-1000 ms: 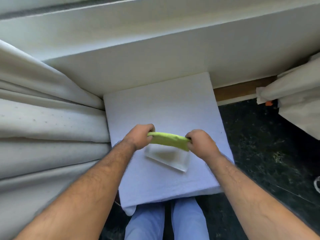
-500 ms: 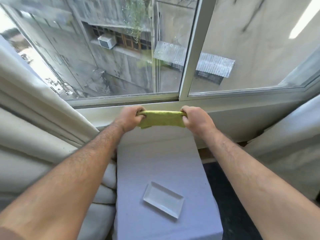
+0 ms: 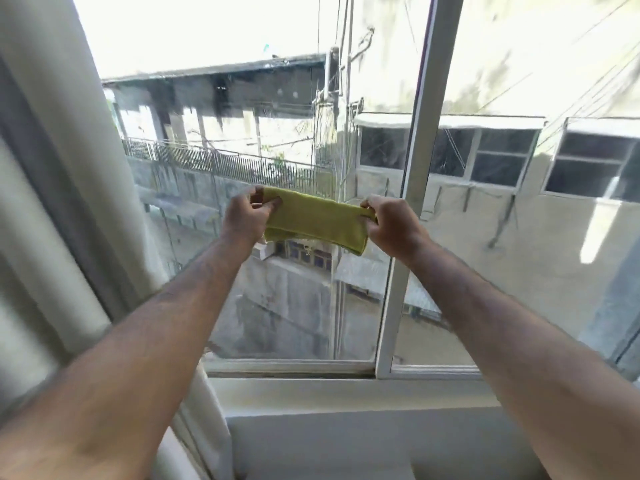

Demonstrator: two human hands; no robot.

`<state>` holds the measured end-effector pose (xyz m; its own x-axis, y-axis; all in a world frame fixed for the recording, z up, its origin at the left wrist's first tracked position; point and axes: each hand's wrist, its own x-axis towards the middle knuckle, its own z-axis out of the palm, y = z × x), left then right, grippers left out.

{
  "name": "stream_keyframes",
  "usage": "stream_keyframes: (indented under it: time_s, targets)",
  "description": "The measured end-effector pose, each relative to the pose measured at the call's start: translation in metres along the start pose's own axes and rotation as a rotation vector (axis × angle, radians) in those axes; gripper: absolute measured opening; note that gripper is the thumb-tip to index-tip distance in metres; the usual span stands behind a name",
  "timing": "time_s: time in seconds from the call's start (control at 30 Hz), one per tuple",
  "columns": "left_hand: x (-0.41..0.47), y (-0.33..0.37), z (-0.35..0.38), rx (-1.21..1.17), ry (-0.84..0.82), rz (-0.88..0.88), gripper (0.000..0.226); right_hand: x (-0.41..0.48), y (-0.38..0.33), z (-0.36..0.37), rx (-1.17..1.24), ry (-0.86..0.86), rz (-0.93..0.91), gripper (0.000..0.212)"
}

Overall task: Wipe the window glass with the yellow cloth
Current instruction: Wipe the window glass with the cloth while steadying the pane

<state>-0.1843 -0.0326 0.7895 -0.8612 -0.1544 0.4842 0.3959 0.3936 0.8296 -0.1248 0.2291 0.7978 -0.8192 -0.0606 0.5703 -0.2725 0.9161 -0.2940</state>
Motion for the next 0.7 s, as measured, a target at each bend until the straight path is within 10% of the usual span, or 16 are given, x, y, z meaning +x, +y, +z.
stream_keyframes:
  time_s: [0.33,0.47,0.7]
  targets:
    - [0.098,0.119,-0.06,0.212,0.258,0.426,0.025,0.09,-0.021,-0.067,-0.166,0.065,-0.336,0.042]
    - [0.132,0.129,-0.066,0.44,0.297,0.606,0.021,0.129,0.016,-0.083,-0.313,0.478,-0.223,0.068]
    - [0.183,0.122,-0.059,0.674,0.452,0.681,0.017,0.186,0.063,-0.07,-0.341,0.56,-0.04,0.115]
